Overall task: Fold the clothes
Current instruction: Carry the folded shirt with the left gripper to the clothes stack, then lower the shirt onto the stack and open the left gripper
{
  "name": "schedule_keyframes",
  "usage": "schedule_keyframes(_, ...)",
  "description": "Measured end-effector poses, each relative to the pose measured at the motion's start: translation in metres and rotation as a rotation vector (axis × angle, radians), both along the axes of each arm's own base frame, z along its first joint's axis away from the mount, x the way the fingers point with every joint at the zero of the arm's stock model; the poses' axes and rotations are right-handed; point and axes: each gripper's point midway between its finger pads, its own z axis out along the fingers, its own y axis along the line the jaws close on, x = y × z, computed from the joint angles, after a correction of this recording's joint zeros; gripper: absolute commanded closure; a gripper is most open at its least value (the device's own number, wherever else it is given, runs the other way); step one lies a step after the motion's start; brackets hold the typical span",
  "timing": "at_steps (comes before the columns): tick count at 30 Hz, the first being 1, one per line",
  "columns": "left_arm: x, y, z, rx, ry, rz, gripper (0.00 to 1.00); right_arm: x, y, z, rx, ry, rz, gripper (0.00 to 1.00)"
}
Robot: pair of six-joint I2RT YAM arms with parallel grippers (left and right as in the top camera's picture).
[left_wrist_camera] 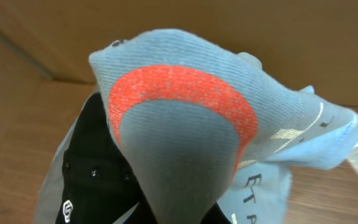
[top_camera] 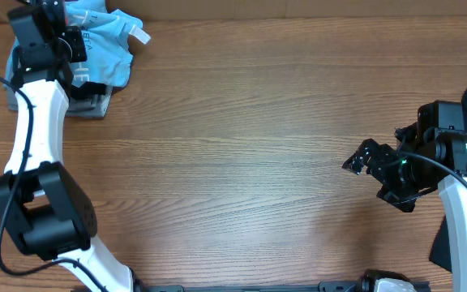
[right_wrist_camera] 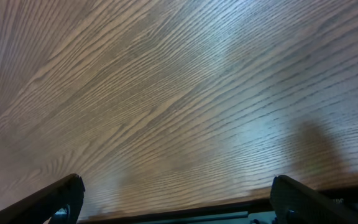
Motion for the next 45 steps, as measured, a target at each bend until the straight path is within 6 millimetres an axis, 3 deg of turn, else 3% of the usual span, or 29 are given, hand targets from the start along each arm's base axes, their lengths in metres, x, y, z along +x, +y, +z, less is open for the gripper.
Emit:
schedule_keyframes(10,0.008,0.066,-0.048,0.096,-0.004,0.285,0.96,-0.004,0.001,0.000,0.002,0.015,0.000,0.00)
schedule_keyframes(20,-0.014,0.112,-0.051,0.121,0.007,0.418,0.96,-0.004,0.001,0.000,0.004,0.020,-0.006,0.00)
schedule_keyframes(22,-0.017,0.118,-0.051,0.118,0.007,0.424,0.89,-0.005,0.001,0.000,0.004,0.025,-0.007,0.00)
schedule_keyframes(33,-0.010,0.112,-0.054,0.063,-0.007,0.355,0.88,-0.007,0.001,-0.001,0.005,0.033,-0.006,0.00)
schedule_keyframes(39,-0.017,0.109,-0.066,0.027,0.042,0.361,0.88,-0.007,0.001,-0.001,0.006,0.033,-0.007,0.00)
schedule_keyframes(40,-0.018,0.109,-0.067,0.023,0.047,0.362,0.83,-0.007,0.001,-0.001,0.005,0.034,-0.007,0.00)
schedule_keyframes(41,-0.018,0.108,-0.068,0.015,0.046,0.364,0.43,-0.007,0.001,-0.001,0.005,0.033,-0.007,0.00)
schedule_keyframes(42,-0.018,0.107,-0.068,0.009,0.045,0.364,0.35,-0.007,0.001,-0.001,0.006,0.033,-0.007,0.00)
schedule_keyframes(43,-0.017,0.107,-0.068,0.004,0.042,0.363,0.00,-0.007,0.001,-0.001,0.006,0.033,-0.006,0.00)
schedule_keyframes(45,-0.017,0.106,-0.068,-0.003,0.039,0.360,0.00,-0.007,0.001,-0.001,0.006,0.034,-0.007,0.00)
